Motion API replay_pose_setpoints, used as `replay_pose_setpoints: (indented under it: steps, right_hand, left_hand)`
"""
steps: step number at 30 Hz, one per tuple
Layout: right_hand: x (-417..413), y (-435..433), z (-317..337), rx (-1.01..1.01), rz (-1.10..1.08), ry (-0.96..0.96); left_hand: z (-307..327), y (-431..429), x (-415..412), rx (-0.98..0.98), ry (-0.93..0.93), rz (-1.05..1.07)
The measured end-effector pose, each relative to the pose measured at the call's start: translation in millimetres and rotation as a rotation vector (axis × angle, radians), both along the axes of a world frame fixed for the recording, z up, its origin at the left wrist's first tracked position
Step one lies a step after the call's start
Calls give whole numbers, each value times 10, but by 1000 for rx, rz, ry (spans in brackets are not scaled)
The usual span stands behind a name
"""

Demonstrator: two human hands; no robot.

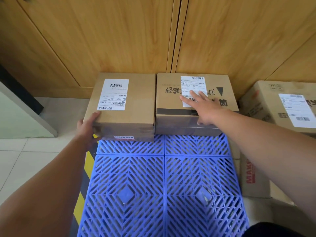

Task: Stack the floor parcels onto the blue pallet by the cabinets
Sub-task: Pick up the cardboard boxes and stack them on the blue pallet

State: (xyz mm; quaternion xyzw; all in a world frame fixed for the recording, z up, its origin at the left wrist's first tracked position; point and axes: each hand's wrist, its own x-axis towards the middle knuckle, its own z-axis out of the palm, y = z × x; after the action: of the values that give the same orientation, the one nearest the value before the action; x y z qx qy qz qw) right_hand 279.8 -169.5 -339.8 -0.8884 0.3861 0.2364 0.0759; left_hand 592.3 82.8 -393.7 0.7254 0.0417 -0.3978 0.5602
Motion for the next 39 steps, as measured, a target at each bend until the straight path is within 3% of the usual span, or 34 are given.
replay_pose_setpoints:
  steps: [5, 9, 12, 14, 18, 22, 26, 31, 35, 39]
  right_hand:
    - [-79, 212, -63, -82, -88, -67]
    - [-355, 503, -10, -129, -122, -131]
    - [-600, 702, 216, -79, -171, -270]
    - [-888, 816, 417, -47, -246, -399]
    - [-1632, 991, 720, -20, -451, -623]
    - [-2406, 1194, 908, -91, -693, -828]
    - [-3106, 1466, 908, -39, -1002, -969]
    - [-3705, 1767, 828, -64, -1189, -1032]
    - [-4038, 1804, 948, -301, -1336, -1106]
    - [-4307, 1711, 1030, -555, -1404, -1009]
  left_hand:
    - [141, -62, -150, 173, -308, 89]
    - [416, -232, -338, 379, -689, -35]
    - [688, -498, -722, 303, -924, -255]
    - [894, -674, -1123, 161, -948, -425]
    - [1158, -912, -2032, -57, -678, -661]
    - [1307, -1027, -2931, -141, -500, -816]
    - [1369, -1045, -3851, -168, -243, -792]
    - [1322, -1141, -4782, -128, -30, -667]
    - [1190, -1092, -5396, -107, 65, -649]
    - [1086, -924, -5751, -127, 38, -770]
